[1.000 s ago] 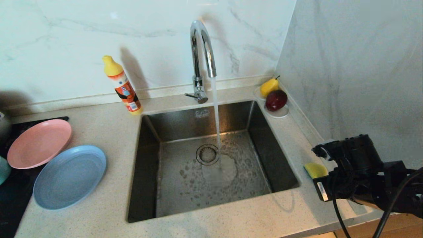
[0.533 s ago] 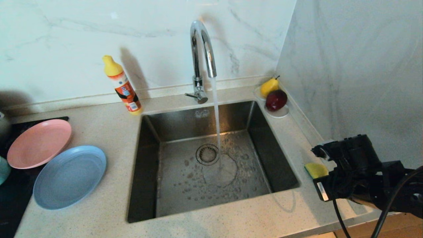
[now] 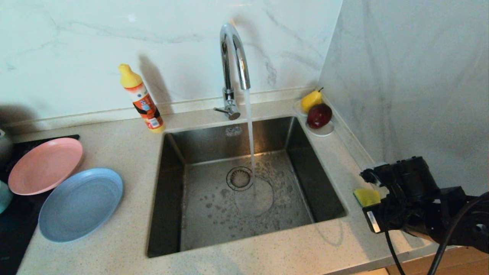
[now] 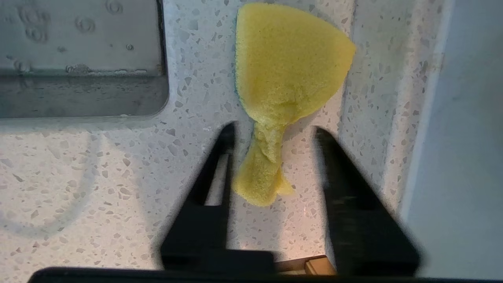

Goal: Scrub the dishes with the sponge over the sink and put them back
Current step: Put down the sponge

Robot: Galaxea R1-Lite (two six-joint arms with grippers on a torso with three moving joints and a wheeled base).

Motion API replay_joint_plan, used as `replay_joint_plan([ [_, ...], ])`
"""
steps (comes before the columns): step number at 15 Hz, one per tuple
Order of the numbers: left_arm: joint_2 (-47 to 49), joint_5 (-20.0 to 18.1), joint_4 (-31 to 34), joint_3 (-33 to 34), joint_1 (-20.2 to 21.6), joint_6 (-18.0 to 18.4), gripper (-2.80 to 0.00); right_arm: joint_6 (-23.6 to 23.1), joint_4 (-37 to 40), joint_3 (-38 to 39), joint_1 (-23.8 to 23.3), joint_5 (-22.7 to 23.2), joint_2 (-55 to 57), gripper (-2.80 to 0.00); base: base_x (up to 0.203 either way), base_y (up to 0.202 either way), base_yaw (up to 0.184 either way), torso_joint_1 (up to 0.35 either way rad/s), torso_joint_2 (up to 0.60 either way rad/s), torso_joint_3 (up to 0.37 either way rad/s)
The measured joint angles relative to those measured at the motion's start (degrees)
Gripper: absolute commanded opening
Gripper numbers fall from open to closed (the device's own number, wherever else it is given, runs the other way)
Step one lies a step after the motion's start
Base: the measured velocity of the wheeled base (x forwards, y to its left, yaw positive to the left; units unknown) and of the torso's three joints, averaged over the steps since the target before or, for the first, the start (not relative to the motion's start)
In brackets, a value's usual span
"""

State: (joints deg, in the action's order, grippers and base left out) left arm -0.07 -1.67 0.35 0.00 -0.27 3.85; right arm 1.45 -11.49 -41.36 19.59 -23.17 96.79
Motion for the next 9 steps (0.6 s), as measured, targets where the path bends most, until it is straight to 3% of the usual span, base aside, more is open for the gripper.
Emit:
replay_joint_plan([
  [9, 0.0, 0.0, 0.0, 0.0, 0.0, 0.0, -2.8, 0.3, -0.2, -0.6, 0.9, -0.1, -1.6, 0.0, 0.0, 0.0, 0.0, 0.0, 0.0, 0.0],
])
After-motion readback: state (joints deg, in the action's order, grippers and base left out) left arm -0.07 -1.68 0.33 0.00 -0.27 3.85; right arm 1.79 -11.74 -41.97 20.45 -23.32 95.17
